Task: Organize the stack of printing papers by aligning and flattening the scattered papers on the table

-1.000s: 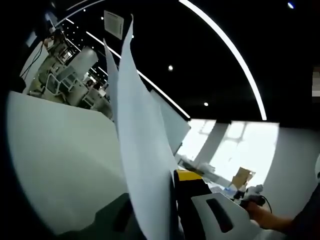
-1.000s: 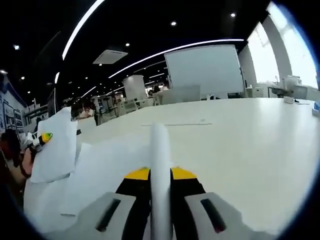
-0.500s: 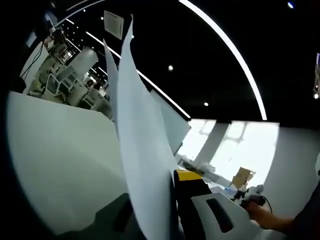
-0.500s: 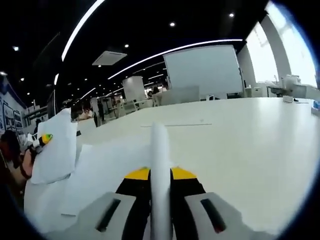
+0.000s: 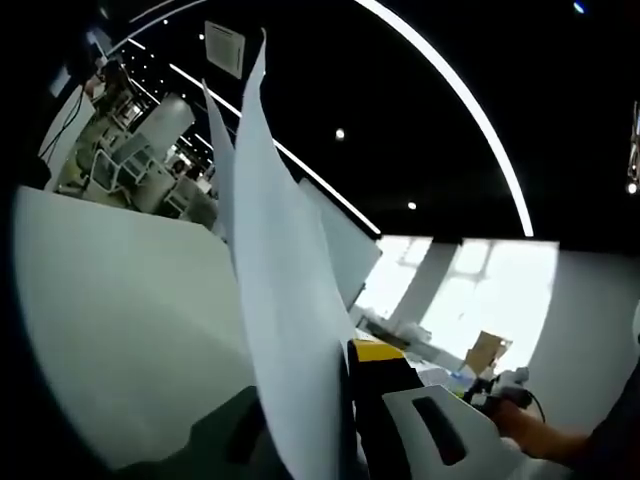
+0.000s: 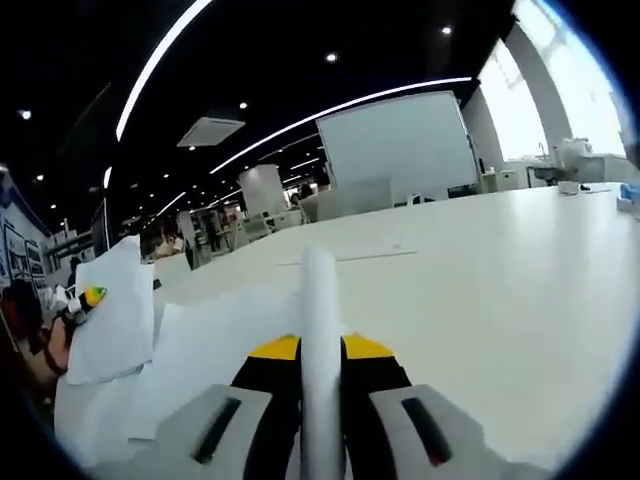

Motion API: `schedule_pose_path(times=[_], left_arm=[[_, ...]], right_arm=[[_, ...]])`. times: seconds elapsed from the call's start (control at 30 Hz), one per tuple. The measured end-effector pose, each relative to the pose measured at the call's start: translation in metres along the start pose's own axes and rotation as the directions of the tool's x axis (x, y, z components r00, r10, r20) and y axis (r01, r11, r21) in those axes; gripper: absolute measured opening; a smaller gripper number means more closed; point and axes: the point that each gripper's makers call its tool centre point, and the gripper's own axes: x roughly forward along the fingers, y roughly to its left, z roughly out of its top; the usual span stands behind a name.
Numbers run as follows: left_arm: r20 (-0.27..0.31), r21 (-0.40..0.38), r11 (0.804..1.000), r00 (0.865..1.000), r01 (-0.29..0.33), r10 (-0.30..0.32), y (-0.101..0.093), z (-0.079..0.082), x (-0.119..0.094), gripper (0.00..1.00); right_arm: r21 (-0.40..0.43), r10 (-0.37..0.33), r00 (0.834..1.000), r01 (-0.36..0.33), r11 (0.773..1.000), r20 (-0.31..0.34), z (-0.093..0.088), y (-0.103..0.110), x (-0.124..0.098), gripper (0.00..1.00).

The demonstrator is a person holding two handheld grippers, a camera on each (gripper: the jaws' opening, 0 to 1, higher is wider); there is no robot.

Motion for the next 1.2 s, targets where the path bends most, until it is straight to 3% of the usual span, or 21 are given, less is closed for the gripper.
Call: schedule_pose_path(times=[0.7, 1.03, 1.2], left_arm=[[0.003, -0.010, 1.000, 1.000, 0.002, -0.002, 0.0002, 0.0001, 0.0001, 0.09], [0.006, -0.017, 1.000, 1.000, 0.003, -0.003, 0.0004, 0.0005, -0.0001, 0.09], [0.007, -0.018, 1.000, 1.000, 0.003, -0.003, 0.0006, 0.0007, 0.0000, 0.09]], right_arm=[[-0.037, -0.014, 1.000, 0.014, 0.999, -0.007, -0.0013, -0.0015, -0.0003, 0.10], [-0.032, -0.009, 1.000, 0.009, 0.999, -0.006, -0.0010, -0.0014, -0.0008, 0.09], [0.011, -0.012, 1.000, 0.012, 1.000, -0.002, 0.0003, -0.0046, -0.0017, 0.09]])
